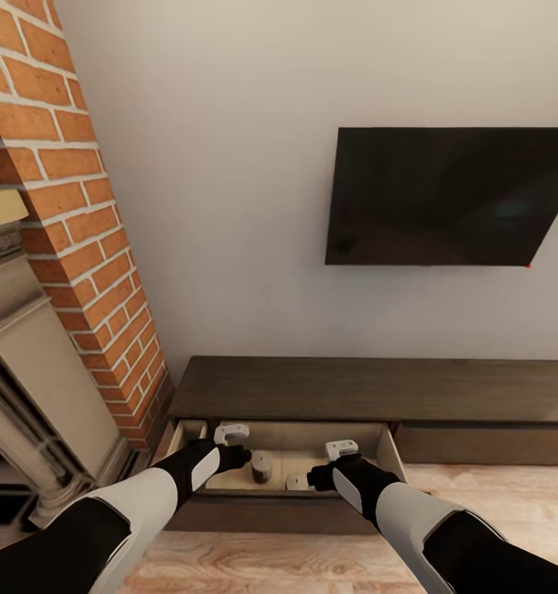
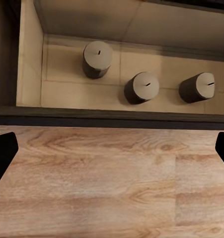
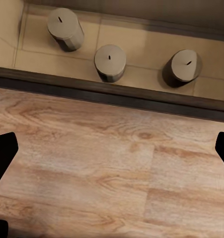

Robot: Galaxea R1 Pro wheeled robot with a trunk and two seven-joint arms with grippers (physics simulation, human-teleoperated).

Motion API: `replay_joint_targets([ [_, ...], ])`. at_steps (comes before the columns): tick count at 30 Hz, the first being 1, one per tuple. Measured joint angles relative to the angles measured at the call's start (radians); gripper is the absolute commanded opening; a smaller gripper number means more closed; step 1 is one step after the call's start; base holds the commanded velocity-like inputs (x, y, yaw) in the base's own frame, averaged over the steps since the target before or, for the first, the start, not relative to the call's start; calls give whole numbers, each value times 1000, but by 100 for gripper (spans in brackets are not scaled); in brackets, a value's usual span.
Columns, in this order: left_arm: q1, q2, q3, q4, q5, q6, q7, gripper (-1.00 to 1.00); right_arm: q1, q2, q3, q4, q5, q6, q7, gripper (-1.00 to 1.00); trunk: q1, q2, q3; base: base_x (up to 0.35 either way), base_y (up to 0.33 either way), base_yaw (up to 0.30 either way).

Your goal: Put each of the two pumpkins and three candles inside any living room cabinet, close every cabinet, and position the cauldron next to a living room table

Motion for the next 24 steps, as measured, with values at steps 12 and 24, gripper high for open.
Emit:
replay_joint_targets([
  [12,0,0,0,9,0,-3,0,100,1,0,0,1,0,-3,1,100,0,0,20,0,0,0],
  [24,0,0,0,14,2,-92,-1,100,44,0,0,1,-2,-26,7,100,0,0,39,0,0,0],
])
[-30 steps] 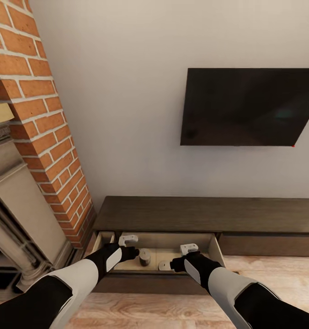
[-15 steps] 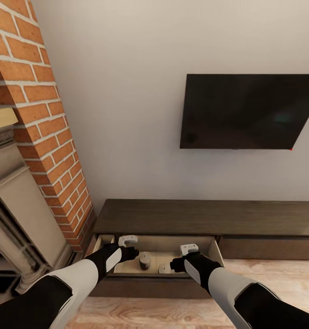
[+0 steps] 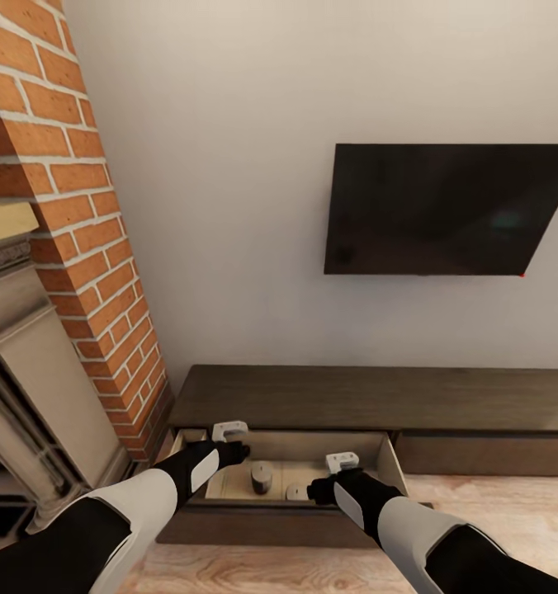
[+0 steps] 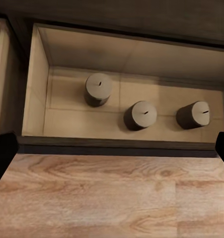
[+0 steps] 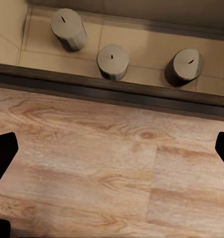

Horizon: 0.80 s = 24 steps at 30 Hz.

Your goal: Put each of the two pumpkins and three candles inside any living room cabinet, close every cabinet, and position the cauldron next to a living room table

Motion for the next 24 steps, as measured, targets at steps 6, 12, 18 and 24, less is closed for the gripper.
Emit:
replay_joint_targets([
  [6,0,1,3,0,7,-3,1,100,3,-1,-1,0,-1,-19,3,100,15,-28,-3,0,0,0],
  [12,0,2,36,19,22,-12,2,100,3,-1,0,0,0,-21,2,100,38,-70,-12,0,0,0],
  [18,0,2,48,52,26,-59,2,100,3,0,1,0,0,-21,2,100,61,-112,-21,0,0,0],
  [24,0,3,50,60,27,-67,2,100,3,0,1,-1,0,-21,2,100,84,-154,-30,0,0,0],
])
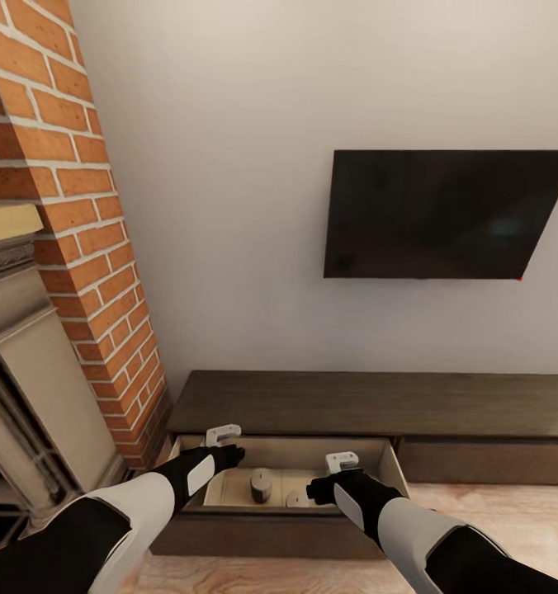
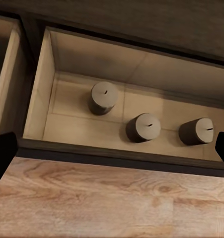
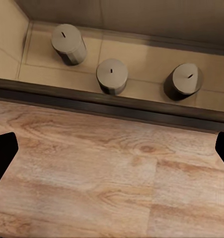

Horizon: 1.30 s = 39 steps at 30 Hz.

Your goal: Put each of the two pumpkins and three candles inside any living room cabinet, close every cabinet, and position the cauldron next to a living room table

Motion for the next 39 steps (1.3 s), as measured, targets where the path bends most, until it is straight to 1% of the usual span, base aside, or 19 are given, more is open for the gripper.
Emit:
replay_joint_targets([
  [11,0,1,4,1,0,1,1,100,0,0,0,1,0,0,0,100,42,-77,-17,0,0,0],
  [13,0,4,12,1,0,3,1,100,0,0,0,1,0,0,0,100,50,-91,-20,0,0,0],
  [16,0,13,44,2,-1,5,2,100,0,0,0,0,0,0,0,100,61,-112,-24,-20,-19,0],
  [17,0,14,49,2,-1,5,2,100,0,0,0,1,0,0,0,100,65,-119,-26,-116,-105,0],
  [21,0,16,57,2,-2,5,2,100,0,0,0,0,0,0,0,100,81,-147,-32,-186,-158,0],
  [28,0,16,58,2,-2,6,2,100,0,0,0,0,0,0,0,100,108,-196,-43,-211,-179,0],
  [35,0,14,56,2,-4,4,2,100,0,0,0,0,1,0,0,100,134,-245,-64,-33,-36,0],
  [39,0,14,56,2,-4,-10,1,100,0,0,0,-1,0,0,0,100,150,-273,-76,-3,-3,0],
])
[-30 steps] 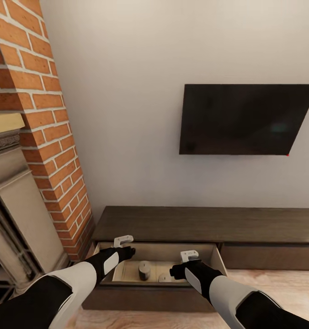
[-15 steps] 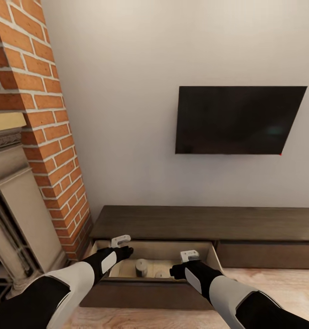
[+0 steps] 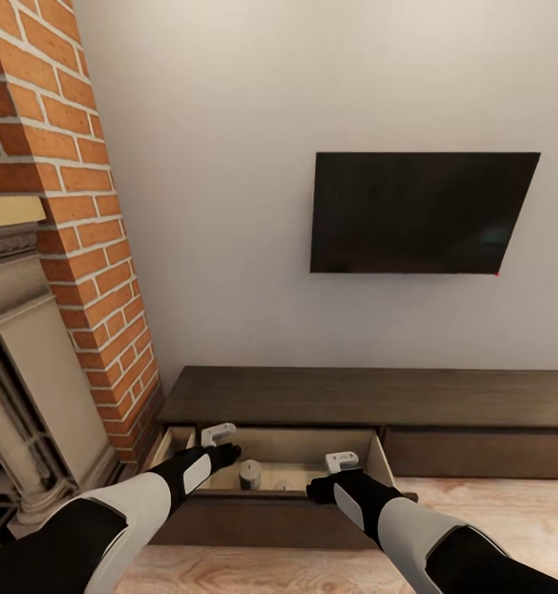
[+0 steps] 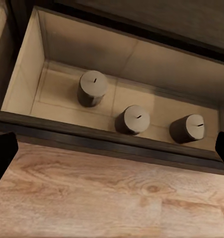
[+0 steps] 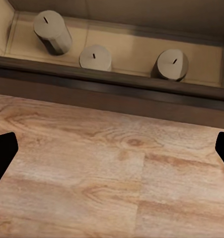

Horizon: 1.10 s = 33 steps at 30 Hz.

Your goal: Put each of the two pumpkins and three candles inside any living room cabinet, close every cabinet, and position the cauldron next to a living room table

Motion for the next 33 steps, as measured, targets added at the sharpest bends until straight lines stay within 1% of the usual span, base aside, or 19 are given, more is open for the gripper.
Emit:
replay_joint_targets([
  [1,0,0,-1,0,0,-18,0,100,0,0,-1,0,0,0,0,100,4,-7,-3,-1,-1,0],
  [3,0,-1,-1,2,1,-66,-1,100,0,0,-1,0,-1,0,0,100,4,-7,-3,0,0,0],
  [5,0,-1,-1,8,1,-87,-1,100,0,0,-1,0,-1,0,0,100,4,-7,-3,0,0,0],
  [8,1,-1,-2,17,0,-98,-1,100,0,0,-1,0,-1,0,0,100,4,-7,-3,0,0,-6],
  [13,1,-1,-3,23,-1,-103,-1,100,0,0,-1,0,0,0,0,100,4,-7,-3,0,79,-131],
  [19,0,-2,-3,26,-1,-107,0,100,0,0,-3,-1,-3,0,-2,100,4,-7,-4,0,294,-220],
  [22,1,-3,-3,26,-1,-109,-1,100,0,0,-3,0,-3,0,-3,100,4,-7,-4,0,185,-63],
  [28,2,-3,-3,26,-1,-110,-1,100,0,0,-2,0,-1,0,-2,100,4,-7,-4,0,30,-10],
  [33,2,-2,-1,26,2,-110,0,100,0,0,1,0,1,0,-2,100,23,-42,-19,0,2,-1],
])
